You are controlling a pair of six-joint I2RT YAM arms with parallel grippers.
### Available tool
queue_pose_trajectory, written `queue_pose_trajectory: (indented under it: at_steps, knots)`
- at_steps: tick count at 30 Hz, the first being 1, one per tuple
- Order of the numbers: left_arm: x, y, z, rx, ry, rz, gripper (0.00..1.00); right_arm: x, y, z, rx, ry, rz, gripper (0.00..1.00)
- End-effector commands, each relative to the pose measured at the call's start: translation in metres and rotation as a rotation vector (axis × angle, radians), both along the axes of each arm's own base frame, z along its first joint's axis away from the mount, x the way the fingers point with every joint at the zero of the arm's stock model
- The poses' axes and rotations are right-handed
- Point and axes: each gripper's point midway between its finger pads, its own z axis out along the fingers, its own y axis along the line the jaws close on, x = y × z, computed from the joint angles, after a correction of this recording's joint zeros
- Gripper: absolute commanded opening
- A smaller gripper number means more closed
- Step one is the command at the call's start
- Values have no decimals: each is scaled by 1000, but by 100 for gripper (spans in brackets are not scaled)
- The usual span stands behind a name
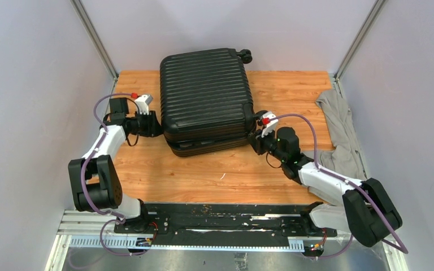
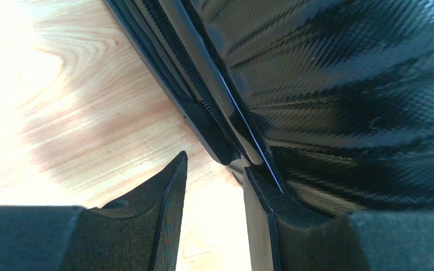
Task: Pack the luggage
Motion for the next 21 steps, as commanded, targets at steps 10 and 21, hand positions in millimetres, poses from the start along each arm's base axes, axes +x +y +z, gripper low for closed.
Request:
queue_pose_trajectory:
  at_steps: [10,21]
  knots:
    - [-17,-42,-9,-114,17,-108,5,-57,110,24,99,66,220,0]
    - [-22,-53,-2,-139,-19,-142,0,-80,201,21,51,92,349,0]
